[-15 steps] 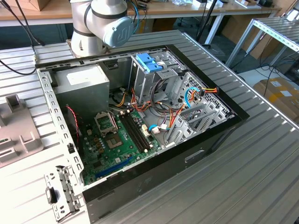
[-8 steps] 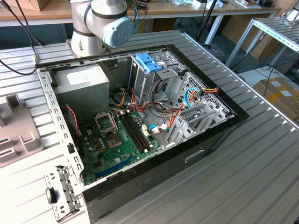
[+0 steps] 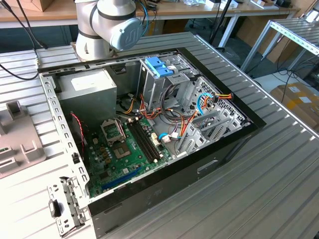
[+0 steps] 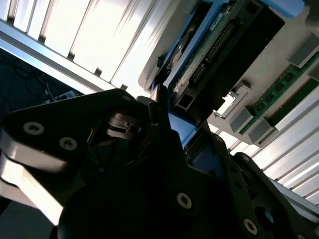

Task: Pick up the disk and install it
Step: 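Pick up the disk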

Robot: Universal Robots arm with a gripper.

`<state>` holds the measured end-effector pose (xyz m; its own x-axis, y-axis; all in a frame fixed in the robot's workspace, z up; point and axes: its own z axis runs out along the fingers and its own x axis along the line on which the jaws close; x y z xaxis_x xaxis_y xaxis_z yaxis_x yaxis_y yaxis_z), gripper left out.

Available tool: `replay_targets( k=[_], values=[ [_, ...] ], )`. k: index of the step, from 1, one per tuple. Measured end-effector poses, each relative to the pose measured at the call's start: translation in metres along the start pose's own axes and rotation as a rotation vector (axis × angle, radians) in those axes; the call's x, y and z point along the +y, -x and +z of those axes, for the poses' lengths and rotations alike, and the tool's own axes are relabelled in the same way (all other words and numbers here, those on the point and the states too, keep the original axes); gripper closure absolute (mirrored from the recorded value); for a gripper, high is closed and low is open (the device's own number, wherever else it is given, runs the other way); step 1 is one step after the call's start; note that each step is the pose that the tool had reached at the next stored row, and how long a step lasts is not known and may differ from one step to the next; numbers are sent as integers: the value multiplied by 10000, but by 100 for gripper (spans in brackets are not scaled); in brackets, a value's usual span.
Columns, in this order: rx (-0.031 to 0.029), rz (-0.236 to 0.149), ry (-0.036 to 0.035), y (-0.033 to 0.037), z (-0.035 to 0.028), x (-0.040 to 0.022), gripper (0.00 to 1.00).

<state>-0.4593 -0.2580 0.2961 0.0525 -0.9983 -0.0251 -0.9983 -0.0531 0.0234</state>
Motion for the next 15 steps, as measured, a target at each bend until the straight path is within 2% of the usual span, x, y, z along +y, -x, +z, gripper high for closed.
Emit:
replay_targets(
  k=[15],
  values=[
    [0,0,-1,0,-13,0,63]
  ],
)
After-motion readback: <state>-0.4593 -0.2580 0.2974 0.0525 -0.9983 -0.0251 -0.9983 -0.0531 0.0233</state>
